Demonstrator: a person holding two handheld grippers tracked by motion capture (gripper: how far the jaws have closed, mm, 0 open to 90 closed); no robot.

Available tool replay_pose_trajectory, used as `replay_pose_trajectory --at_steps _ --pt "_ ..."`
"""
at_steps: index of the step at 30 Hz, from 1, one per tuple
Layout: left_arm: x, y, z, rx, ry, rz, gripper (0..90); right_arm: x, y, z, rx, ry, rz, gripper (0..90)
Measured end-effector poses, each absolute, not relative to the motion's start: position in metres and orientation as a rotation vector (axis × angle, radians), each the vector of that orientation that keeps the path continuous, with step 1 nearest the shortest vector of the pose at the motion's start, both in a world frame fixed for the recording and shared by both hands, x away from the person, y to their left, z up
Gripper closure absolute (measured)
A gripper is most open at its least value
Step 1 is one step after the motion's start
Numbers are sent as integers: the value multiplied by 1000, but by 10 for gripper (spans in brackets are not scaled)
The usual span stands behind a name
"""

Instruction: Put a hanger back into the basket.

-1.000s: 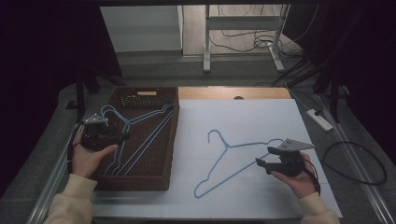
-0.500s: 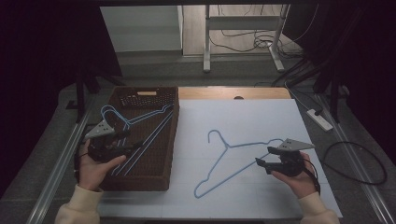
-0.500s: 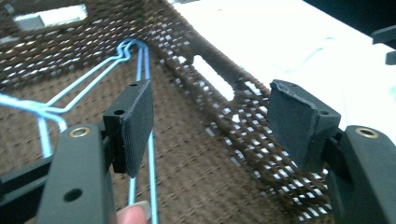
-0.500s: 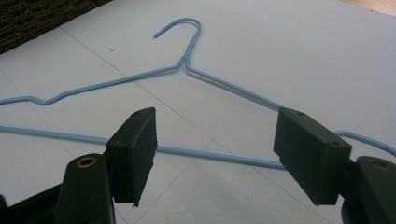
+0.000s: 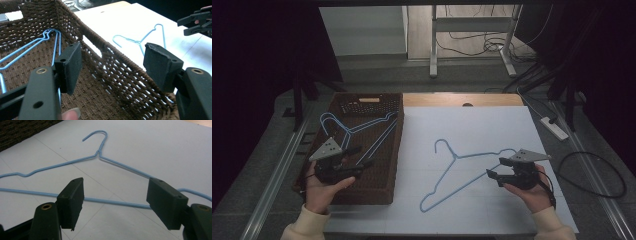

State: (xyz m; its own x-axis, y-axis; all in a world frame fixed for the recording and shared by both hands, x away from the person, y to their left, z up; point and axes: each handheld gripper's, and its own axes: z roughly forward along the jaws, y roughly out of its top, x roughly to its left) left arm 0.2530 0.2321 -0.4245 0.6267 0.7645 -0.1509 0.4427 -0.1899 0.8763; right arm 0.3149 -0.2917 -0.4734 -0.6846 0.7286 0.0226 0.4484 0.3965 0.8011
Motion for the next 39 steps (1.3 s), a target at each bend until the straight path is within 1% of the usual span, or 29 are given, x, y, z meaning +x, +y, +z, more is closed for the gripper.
replay_pose_trajectory --at_steps 12,32,34,37,39 --pt "250 219 -432 1849 940 362 315 314 -292 -472 1020 2323 1199 311" --pt "251 214 -437 1855 938 346 316 316 -289 -473 1075 2336 1207 294" --pt "251 213 -438 1860 938 343 316 317 -288 -473 1097 2360 1215 318" --pt "251 212 -439 1866 936 338 317 319 -284 -475 1110 2384 1202 320" --pt "251 211 -440 1868 933 337 317 320 -281 -475 1118 2394 1176 346"
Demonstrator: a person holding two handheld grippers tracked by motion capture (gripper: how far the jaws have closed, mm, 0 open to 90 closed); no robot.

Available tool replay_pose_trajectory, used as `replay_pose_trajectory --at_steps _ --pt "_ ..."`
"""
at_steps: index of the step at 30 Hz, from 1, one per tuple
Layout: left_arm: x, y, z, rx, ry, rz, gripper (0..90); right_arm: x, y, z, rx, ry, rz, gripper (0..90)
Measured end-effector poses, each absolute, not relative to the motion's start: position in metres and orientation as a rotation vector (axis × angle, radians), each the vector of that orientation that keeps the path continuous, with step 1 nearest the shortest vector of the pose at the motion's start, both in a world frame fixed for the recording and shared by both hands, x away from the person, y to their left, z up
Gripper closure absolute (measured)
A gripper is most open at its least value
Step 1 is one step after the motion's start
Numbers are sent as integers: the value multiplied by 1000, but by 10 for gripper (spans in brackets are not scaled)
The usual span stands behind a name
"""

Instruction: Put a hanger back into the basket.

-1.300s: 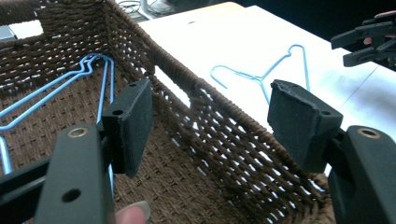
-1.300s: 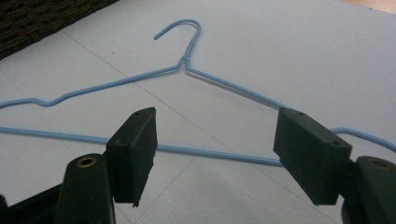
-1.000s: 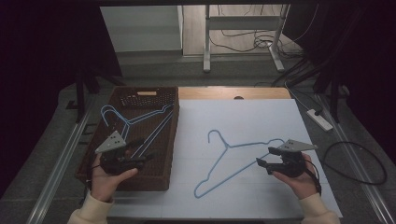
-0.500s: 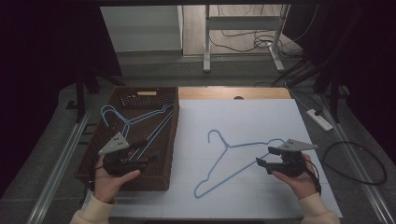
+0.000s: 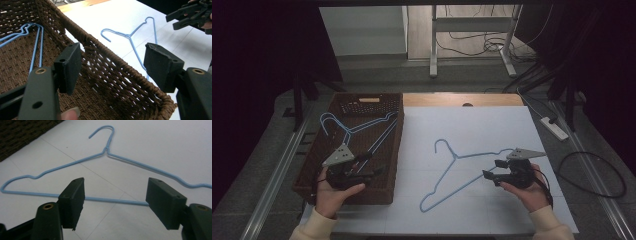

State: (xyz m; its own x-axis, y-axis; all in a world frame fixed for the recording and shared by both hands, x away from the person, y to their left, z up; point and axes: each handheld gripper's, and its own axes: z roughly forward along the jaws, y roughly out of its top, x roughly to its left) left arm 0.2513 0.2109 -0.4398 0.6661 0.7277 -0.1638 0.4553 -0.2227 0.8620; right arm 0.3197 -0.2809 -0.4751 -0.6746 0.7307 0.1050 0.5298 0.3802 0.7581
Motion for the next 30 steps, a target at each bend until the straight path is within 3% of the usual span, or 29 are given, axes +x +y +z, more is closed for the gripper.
replay_pose_trajectory --at_steps 5,30 --pt "251 209 -440 1868 929 332 317 325 -272 -471 1145 2388 1146 434" --pt "251 205 -441 1877 917 322 318 414 -184 -482 1256 2558 923 442"
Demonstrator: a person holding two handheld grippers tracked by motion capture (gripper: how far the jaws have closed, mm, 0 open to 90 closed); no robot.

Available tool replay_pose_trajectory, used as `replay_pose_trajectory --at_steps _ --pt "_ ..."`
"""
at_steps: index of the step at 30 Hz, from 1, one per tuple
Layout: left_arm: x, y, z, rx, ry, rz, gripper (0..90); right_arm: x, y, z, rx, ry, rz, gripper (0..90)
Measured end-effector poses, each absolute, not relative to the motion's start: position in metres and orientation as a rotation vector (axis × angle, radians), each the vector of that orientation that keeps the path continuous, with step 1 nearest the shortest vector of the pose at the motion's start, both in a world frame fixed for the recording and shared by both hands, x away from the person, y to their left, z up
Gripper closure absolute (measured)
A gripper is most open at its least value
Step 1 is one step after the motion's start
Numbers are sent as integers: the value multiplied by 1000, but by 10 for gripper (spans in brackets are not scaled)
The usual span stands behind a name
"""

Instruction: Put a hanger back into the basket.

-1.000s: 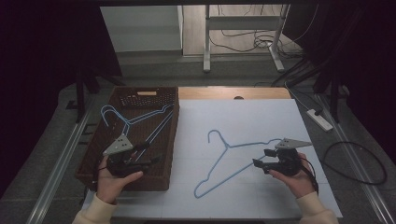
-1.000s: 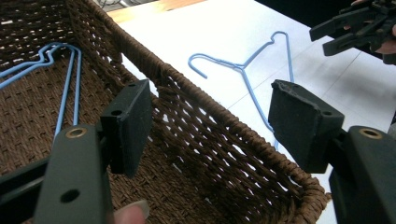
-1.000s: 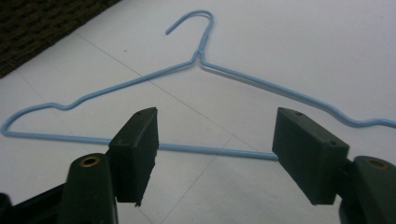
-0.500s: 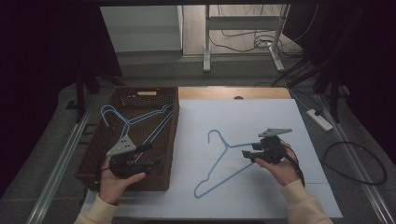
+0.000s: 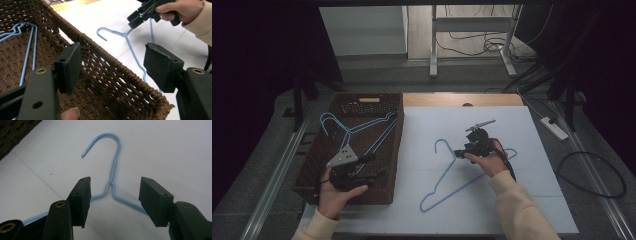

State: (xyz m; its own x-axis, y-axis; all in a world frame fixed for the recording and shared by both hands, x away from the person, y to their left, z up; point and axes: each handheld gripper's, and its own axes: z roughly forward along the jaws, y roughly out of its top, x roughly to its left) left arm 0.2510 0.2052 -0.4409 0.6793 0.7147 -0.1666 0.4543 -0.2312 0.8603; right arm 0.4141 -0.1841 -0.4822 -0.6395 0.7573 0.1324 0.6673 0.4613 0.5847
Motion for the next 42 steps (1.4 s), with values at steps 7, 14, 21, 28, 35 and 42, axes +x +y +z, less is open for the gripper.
replay_pose_trajectory --at_steps 7,14,21,28,35,42 --pt "251 206 -441 1877 918 323 317 430 -170 -493 1257 2577 862 459" --pt "251 204 -441 1880 914 323 317 436 -155 -503 1225 2610 779 509" --pt "252 203 -441 1881 914 321 317 438 -139 -505 1192 2637 640 648" --pt "251 202 -441 1883 912 321 316 437 -130 -503 1233 2611 538 839" --pt "250 201 -439 1881 904 323 316 438 -129 -501 1334 2585 524 867" --pt "250 197 -438 1886 896 321 316 430 -144 -489 1313 2560 689 869"
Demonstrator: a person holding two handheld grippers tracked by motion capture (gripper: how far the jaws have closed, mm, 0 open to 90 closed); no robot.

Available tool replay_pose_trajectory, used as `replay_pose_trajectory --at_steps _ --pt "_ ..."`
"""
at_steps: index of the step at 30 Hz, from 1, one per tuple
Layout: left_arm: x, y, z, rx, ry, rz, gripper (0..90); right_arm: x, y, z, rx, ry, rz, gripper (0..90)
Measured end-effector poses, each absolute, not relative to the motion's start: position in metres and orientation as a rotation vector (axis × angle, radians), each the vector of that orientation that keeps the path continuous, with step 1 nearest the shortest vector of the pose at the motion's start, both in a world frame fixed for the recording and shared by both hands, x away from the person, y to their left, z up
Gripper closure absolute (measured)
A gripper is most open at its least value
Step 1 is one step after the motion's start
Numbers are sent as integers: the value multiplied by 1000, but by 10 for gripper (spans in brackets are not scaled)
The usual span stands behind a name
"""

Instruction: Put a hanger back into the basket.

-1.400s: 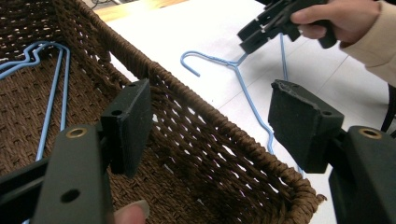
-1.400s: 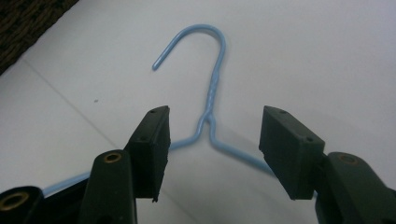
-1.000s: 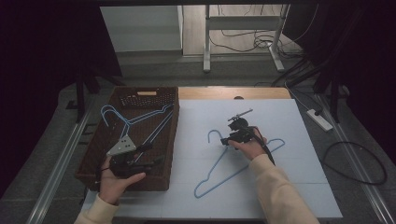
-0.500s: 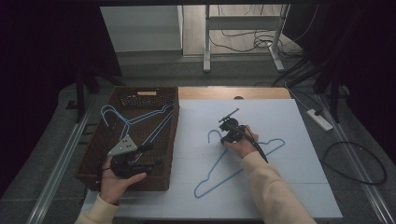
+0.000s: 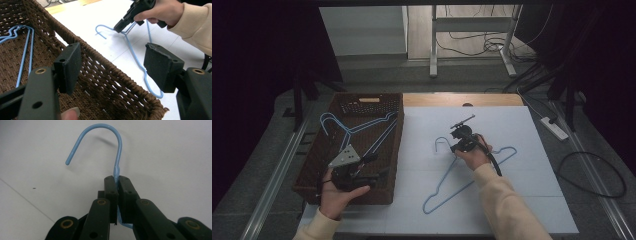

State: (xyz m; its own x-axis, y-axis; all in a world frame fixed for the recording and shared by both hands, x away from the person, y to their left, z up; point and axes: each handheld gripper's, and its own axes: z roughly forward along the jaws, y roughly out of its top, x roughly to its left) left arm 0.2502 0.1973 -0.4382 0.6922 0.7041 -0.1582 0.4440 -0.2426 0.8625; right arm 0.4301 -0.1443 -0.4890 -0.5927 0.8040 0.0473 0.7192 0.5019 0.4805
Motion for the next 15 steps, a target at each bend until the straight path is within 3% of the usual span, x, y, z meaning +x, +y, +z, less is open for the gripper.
replay_pose_trajectory --at_steps 15 --pt "254 163 -432 1917 886 284 312 407 -163 -464 1203 2481 883 869"
